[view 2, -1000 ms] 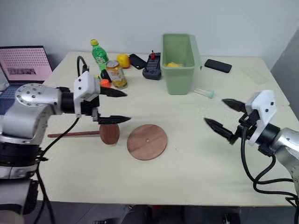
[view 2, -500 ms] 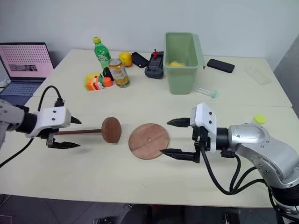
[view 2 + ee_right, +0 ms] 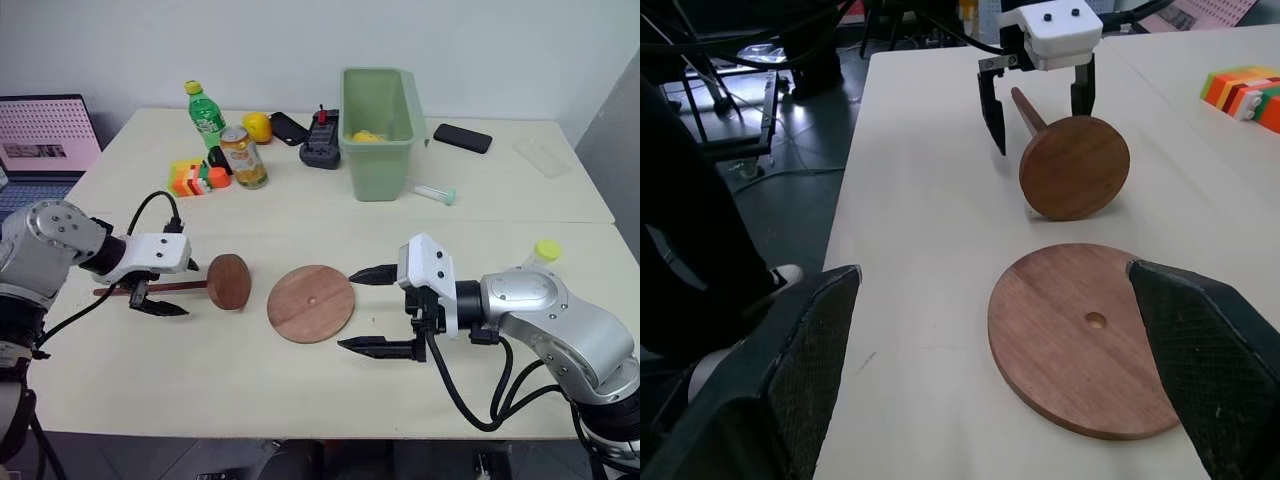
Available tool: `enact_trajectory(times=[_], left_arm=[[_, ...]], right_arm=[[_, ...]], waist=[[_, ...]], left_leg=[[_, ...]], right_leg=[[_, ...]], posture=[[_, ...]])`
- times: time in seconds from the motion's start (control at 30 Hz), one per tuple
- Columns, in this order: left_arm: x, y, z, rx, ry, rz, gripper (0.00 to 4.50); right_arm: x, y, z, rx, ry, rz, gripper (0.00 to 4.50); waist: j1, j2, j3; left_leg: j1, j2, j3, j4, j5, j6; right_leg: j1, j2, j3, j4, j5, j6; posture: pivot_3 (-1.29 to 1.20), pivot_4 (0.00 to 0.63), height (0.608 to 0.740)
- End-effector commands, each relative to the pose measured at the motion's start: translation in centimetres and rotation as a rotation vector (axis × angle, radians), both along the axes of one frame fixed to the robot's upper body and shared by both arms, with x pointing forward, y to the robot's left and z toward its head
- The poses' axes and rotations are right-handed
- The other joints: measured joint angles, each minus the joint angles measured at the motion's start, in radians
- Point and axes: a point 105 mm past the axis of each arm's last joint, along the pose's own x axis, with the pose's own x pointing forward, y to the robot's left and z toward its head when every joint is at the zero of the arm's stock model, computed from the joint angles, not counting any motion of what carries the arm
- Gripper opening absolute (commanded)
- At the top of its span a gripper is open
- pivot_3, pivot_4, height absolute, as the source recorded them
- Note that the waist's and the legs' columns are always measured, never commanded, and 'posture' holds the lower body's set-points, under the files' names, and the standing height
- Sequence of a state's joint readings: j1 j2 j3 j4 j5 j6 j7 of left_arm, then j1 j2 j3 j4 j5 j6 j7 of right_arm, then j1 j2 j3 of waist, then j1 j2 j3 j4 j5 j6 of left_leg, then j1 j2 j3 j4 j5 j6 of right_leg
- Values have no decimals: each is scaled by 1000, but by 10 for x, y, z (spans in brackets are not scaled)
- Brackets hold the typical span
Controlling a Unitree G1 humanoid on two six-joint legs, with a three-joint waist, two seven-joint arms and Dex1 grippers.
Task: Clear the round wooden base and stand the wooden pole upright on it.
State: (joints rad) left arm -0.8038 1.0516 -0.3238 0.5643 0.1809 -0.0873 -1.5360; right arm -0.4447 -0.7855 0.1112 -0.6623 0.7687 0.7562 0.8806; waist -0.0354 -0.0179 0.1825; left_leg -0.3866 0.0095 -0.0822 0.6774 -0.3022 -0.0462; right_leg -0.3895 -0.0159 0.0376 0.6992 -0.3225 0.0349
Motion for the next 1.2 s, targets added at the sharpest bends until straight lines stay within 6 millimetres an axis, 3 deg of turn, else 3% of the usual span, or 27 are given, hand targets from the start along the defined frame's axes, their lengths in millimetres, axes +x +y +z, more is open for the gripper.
enact_trajectory(times=[0.03,0.13,0.3,0.7,0.9,0.97,1.07,1.2], left_arm=[[4,2,2,28,-19,-4,4316],[6,0,-2,30,-21,-5,3871],[8,-3,-3,38,-26,-12,2674],[11,-5,5,19,-39,2,286],[16,-4,29,-85,-102,71,251],[20,-10,48,-202,-151,109,251],[28,-44,100,-623,-263,124,251],[20,-81,130,-940,-283,53,251]], right_arm=[[-8,1,6,5,-28,21,4499],[-9,0,5,4,-26,19,4500],[-11,-1,4,-2,-26,20,4500],[-7,-5,3,-27,-30,22,4500],[-6,-7,5,-31,-39,16,4500],[-6,-8,6,-30,-43,8,4500],[-7,-15,9,-23,-42,-27,4500],[-7,-22,10,-25,-56,-71,4500]], waist=[[0,0,0],[1,0,0],[1,0,0],[1,0,0],[1,0,0],[1,0,0],[4,-1,0],[5,-1,0]], left_leg=[[0,0,0,0,0,0],[0,0,0,0,0,0],[0,0,0,0,0,0],[0,0,0,0,0,0],[0,0,0,0,0,0],[0,0,-1,0,0,0],[-1,0,-1,1,0,0],[-6,-2,-6,4,0,0]], right_leg=[[0,0,0,0,0,0],[0,0,0,0,0,0],[0,-1,0,0,0,0],[0,-1,0,0,0,0],[0,-1,0,0,0,0],[0,-1,0,0,0,0],[0,-1,-1,1,0,0],[0,-3,-4,-1,0,0]], posture=[[0,150,740],[0,150,740],[0,150,740],[0,150,740],[0,150,740],[0,150,740],[0,150,740],[0,150,740]])
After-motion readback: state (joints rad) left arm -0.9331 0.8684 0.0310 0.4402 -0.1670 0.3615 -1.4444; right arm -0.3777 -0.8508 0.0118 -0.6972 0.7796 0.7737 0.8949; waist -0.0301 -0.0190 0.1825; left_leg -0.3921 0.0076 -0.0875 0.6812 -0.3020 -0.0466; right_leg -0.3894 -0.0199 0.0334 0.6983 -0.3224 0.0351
